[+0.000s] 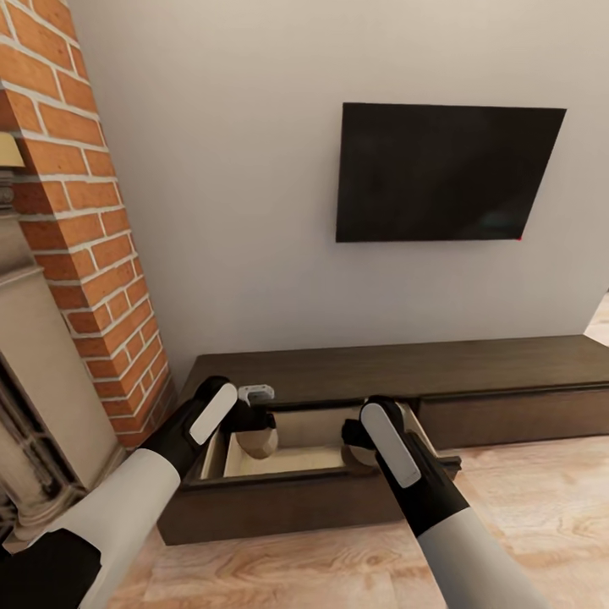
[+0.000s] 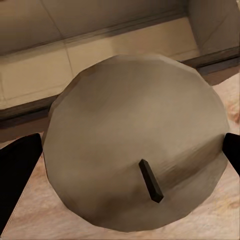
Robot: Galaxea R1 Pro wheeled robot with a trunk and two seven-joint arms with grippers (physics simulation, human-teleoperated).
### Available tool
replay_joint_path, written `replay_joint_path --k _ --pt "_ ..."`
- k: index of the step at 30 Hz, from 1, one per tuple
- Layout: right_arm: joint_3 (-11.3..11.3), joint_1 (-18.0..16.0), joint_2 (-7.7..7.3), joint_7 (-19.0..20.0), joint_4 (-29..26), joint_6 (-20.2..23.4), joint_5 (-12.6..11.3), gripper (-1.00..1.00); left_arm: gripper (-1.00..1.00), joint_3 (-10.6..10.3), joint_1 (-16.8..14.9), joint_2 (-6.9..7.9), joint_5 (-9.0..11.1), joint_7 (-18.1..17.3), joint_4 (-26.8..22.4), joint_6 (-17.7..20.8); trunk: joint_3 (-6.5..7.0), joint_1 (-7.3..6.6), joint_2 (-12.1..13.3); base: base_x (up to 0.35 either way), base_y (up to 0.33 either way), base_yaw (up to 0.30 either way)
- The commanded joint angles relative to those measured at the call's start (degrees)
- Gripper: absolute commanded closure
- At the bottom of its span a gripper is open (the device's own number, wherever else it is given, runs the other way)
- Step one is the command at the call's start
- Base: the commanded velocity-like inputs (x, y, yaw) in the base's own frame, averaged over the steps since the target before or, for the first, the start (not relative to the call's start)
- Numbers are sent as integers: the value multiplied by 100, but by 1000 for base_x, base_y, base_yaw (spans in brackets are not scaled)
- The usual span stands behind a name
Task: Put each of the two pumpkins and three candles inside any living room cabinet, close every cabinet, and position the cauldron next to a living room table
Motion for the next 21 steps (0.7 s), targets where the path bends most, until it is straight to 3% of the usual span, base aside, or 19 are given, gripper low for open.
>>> replay_joint_path --k 1,8,21 --pt "10 -6 4 -56 -9 27 -45 100 100 -10 -5 2 54 42 18 9 -6 2 -3 266 0 0" --pt "200 -7 40 -58 -34 8 -45 100 100 -9 -5 1 63 42 364 17 -6 2 -3 112 0 0" --pt "424 -7 129 -49 -45 -1 -46 100 100 -7 -14 -6 64 46 960 158 -8 2 -3 -6 0 3"
